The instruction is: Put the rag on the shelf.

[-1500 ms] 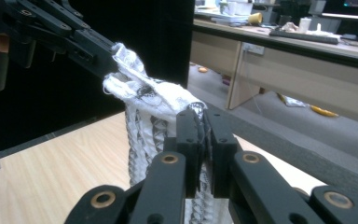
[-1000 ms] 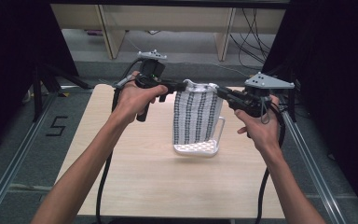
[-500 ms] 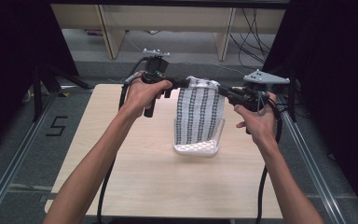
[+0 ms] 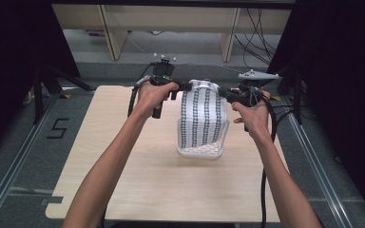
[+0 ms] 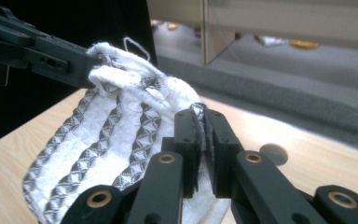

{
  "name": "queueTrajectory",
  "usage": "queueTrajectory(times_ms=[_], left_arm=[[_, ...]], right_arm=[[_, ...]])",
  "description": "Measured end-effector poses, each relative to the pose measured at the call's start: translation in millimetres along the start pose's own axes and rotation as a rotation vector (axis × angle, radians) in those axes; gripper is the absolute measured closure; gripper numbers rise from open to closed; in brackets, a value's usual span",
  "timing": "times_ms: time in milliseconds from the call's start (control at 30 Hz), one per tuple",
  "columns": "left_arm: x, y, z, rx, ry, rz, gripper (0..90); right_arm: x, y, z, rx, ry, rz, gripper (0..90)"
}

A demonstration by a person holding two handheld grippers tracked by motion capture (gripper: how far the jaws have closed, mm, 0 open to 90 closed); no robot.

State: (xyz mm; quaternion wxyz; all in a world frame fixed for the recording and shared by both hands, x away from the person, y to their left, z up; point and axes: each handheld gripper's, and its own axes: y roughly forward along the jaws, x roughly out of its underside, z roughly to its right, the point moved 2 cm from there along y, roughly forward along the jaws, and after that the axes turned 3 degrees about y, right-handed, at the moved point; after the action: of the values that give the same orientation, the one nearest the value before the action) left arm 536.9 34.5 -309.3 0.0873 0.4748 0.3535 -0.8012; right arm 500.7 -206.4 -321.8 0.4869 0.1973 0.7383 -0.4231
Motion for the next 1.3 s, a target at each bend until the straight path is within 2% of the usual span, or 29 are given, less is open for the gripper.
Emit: queueTrajectory(times_ms=[100, 133, 167, 200, 233, 267, 300, 333, 367, 467, 500, 567, 633, 733, 767, 833, 900, 1000, 1033, 1200, 1233, 1267, 1300], left_arm=[[8.6, 7.8, -6.6, 0.008, -0.001, -0.042, 76.5], [10.5, 9.4, -8.0, 0.012, 0.001, -0.052, 73.8], [10.5, 9.4, -8.0, 0.012, 0.001, -0.052, 68.3], [12.0, 10.6, -9.1, 0.007, 0.006, -0.055, 68.3], [13.6, 11.7, -10.4, -0.013, 0.015, -0.063, 58.4], [15.4, 12.3, -13.0, -0.029, 0.008, -0.081, 43.1], [15.4, 12.3, -13.0, -0.029, 0.008, -0.081, 37.2], [15.8, 11.7, -14.9, -0.051, 0.003, -0.086, 37.2], [16.0, 8.9, -17.3, -0.070, 0.020, -0.096, 26.5], [15.6, 4.6, -16.7, -0.075, 0.032, -0.083, 27.3], [16.4, 0.5, -13.6, -0.057, 0.043, -0.074, 28.3], [18.1, -2.9, -9.3, -0.058, 0.057, -0.071, 28.1], [19.3, -5.4, -7.4, -0.056, 0.072, -0.083, 28.2], [21.5, -9.6, -3.0, -0.058, 0.073, -0.083, 27.3], [23.3, -14.6, -2.7, -0.055, 0.090, -0.090, 27.0], [24.8, -16.1, -2.7, -0.052, 0.078, -0.080, 26.9], [30.3, -22.6, -6.9, -0.065, 0.090, -0.093, 25.4], [33.9, -26.2, -8.3, -0.068, 0.080, -0.078, 25.0], [35.6, -29.1, -9.7, -0.068, 0.089, -0.085, 24.8], [42.2, -40.8, -8.9, -0.085, 0.073, -0.060, 18.0], [43.8, -44.3, -8.7, -0.084, 0.090, -0.064, 18.7], [44.9, -46.0, -8.1, -0.085, 0.093, -0.063, 18.6], [48.0, -50.0, -6.7, -0.078, 0.102, -0.066, 18.3]], right_arm=[[6.7, 7.5, 3.0, 0.020, 0.034, -0.028, 83.3], [7.4, 8.7, 5.0, 0.024, 0.011, -0.023, 82.9], [7.4, 8.7, 5.0, 0.024, 0.011, -0.023, 82.9], [8.0, 9.6, 5.5, 0.024, 0.014, -0.028, 81.5], [8.7, 11.0, 7.0, 0.030, 0.012, -0.028, 74.9], [11.1, 15.7, 8.4, 0.023, 0.058, -0.107, 59.1], [11.1, 15.7, 8.4, 0.023, 0.058, -0.107, 59.1], [11.4, 16.5, 10.7, 0.039, 0.046, -0.105, 59.6], [10.5, 15.0, 11.0, 0.059, 0.034, -0.081, 55.5], [9.8, 13.6, 9.8, 0.054, 0.042, -0.081, 53.0], [9.9, 11.2, 7.9, 0.060, 0.033, -0.087, 51.1], [9.5, 9.8, 8.4, 0.056, 0.017, -0.086, 50.0], [9.7, 8.9, 7.1, 0.056, 0.031, -0.083, 49.7], [9.2, 4.9, 4.4, 0.048, 0.027, -0.082, 48.0], [9.6, 1.8, 0.7, 0.047, 0.021, -0.087, 46.7], [9.4, 0.5, 0.8, 0.041, 0.010, -0.092, 46.3], [9.0, -5.1, -2.0, 0.035, 0.005, -0.091, 44.1], [9.2, -8.8, -4.0, 0.021, 0.011, -0.075, 43.6], [9.5, -10.9, -3.9, 0.012, -0.002, -0.072, 43.9], [17.2, -16.4, -9.8, -0.025, -0.015, -0.061, 44.4], [18.7, -16.6, -11.2, -0.029, -0.009, -0.060, 44.1], [19.8, -17.0, -11.7, -0.020, -0.025, -0.055, 43.9], [21.5, -17.4, -14.4, -0.034, -0.008, -0.058, 43.5]])
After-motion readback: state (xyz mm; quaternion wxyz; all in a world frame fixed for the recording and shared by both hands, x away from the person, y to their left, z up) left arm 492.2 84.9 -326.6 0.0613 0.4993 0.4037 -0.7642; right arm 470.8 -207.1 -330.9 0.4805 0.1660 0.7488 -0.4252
